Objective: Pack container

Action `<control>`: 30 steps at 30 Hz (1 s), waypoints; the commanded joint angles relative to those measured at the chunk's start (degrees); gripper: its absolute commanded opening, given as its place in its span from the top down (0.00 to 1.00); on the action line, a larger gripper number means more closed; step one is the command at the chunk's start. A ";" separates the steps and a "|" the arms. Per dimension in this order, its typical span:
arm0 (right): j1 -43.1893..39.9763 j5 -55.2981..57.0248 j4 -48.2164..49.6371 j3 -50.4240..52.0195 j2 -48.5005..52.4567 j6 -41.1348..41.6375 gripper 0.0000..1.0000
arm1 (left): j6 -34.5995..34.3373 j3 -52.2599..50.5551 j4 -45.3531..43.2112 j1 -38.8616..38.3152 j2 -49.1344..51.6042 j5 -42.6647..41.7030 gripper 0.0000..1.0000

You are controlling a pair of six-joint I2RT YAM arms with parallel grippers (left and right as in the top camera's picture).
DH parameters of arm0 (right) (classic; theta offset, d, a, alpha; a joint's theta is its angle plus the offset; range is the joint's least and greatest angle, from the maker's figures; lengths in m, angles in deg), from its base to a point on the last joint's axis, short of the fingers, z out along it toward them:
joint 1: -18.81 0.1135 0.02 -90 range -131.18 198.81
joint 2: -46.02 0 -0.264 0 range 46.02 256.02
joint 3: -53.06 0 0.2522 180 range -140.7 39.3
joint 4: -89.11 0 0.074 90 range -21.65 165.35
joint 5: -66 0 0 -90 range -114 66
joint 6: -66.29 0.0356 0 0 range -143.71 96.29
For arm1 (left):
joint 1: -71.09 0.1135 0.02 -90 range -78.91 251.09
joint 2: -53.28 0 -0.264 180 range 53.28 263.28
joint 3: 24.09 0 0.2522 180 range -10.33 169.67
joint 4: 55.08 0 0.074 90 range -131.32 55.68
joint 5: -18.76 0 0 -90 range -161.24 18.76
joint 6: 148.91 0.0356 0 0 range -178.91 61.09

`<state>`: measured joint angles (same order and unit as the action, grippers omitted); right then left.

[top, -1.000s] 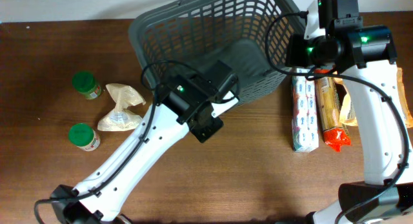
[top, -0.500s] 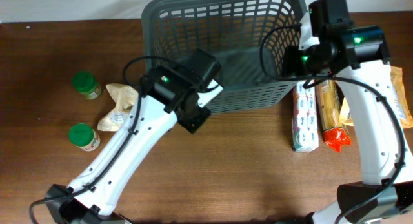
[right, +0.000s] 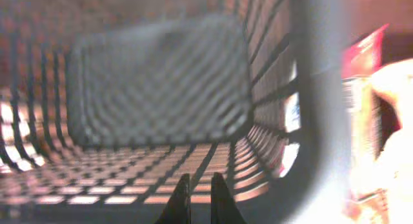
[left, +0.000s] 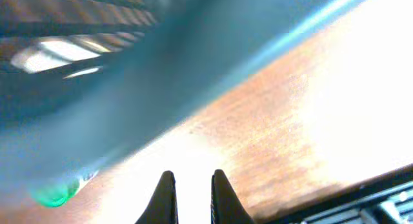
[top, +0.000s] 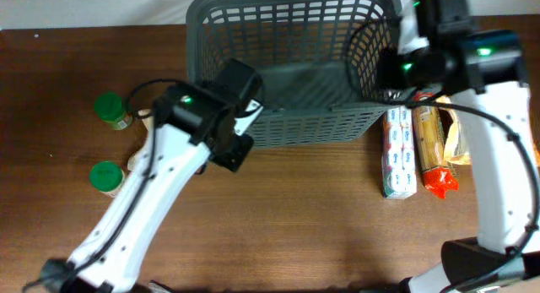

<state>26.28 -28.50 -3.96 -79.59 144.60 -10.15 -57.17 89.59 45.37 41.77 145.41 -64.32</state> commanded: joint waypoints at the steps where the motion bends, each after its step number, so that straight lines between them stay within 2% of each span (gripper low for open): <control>1: -5.11 2.19 0.11 -4.72 -1.81 0.48 0.96 | -4.00 4.72 0.13 2.19 -7.98 0.04 0.98; 7: -13.90 2.23 -0.09 -4.76 -0.72 0.44 0.96 | -5.64 7.02 -1.27 8.90 -15.93 0.50 0.92; 13: -19.74 1.77 0.26 -4.26 4.04 0.46 0.96 | -5.62 7.02 -0.63 16.35 -18.67 0.46 0.85; 22: -18.69 -10.05 3.34 -4.26 15.04 0.44 0.96 | -5.62 6.99 1.84 24.17 -18.38 2.82 0.79; 30: -16.68 -13.42 6.84 -4.26 16.55 0.20 0.96 | -5.62 6.99 3.04 33.11 -17.92 2.75 0.77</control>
<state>8.49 -39.16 2.36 -83.46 161.91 -10.22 -62.00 96.46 48.21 72.28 126.99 -62.38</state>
